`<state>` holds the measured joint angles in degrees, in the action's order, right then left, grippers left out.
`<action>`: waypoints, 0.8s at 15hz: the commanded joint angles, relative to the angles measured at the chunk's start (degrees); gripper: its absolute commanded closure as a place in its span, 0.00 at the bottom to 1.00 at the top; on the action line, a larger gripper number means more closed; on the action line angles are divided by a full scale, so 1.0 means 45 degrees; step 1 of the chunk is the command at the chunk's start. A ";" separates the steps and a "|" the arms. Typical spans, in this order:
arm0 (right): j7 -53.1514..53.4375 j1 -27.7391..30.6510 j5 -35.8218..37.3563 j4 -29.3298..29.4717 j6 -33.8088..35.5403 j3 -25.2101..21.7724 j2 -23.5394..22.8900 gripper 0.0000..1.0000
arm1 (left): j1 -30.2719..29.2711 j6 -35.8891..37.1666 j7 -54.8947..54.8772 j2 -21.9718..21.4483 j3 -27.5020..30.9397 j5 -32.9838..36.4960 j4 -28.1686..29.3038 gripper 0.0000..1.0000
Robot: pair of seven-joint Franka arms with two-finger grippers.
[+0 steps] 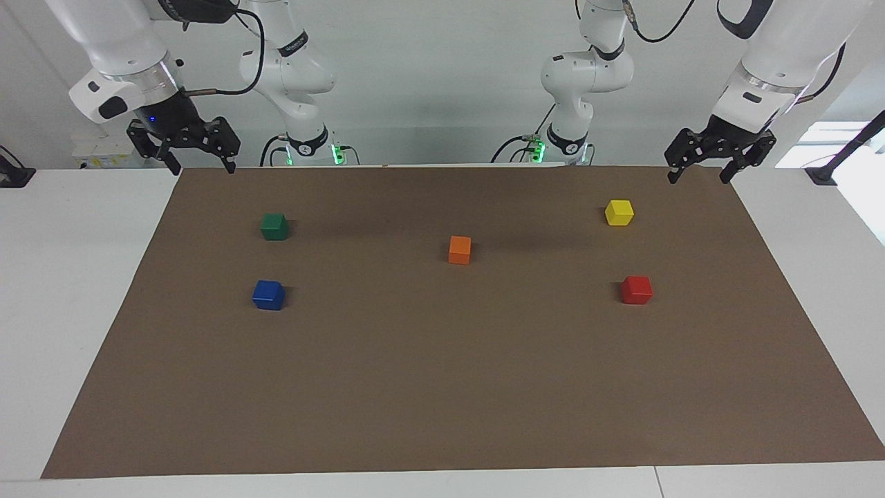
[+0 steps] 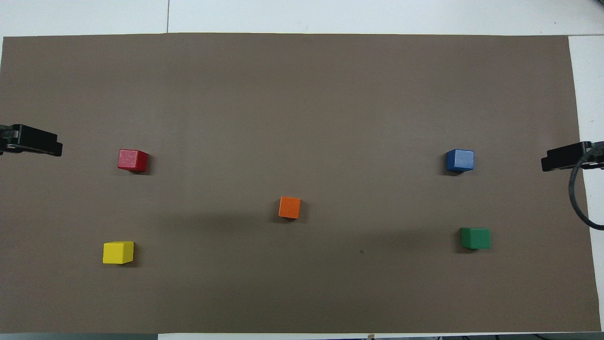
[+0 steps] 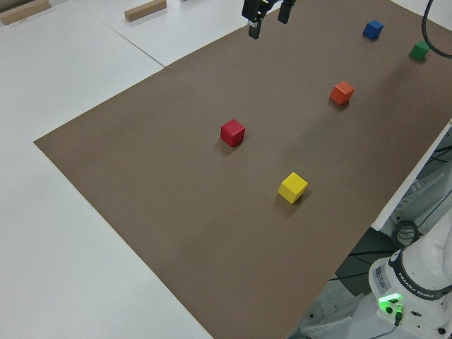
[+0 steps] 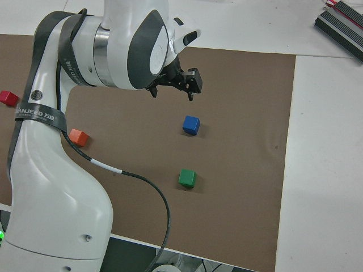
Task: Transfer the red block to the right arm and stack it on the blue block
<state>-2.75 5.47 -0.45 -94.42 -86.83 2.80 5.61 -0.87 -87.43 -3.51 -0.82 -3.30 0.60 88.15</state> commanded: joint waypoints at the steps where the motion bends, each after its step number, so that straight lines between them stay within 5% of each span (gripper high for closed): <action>1: 0.0064 0.0113 0.0217 0.0122 -0.0177 0.0082 -0.0075 0.00 | 0.0213 -0.0298 0.0154 -0.0325 0.0225 -0.0251 0.0430 0.00; 7: 0.0044 0.0191 0.0217 0.0083 -0.0158 0.0082 -0.0016 0.00 | -0.0021 -0.0395 0.0561 -0.0384 0.0185 -0.0213 0.0547 0.00; 12: 0.0044 0.0191 0.0197 0.0083 -0.0158 0.0101 -0.0016 0.00 | -0.0451 -0.2504 0.0584 -0.0756 0.0206 -0.0212 0.2109 0.00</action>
<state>-2.75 5.61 -0.43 -94.38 -86.83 2.73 5.61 -2.67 -95.62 -1.32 -1.94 -2.26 0.59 93.18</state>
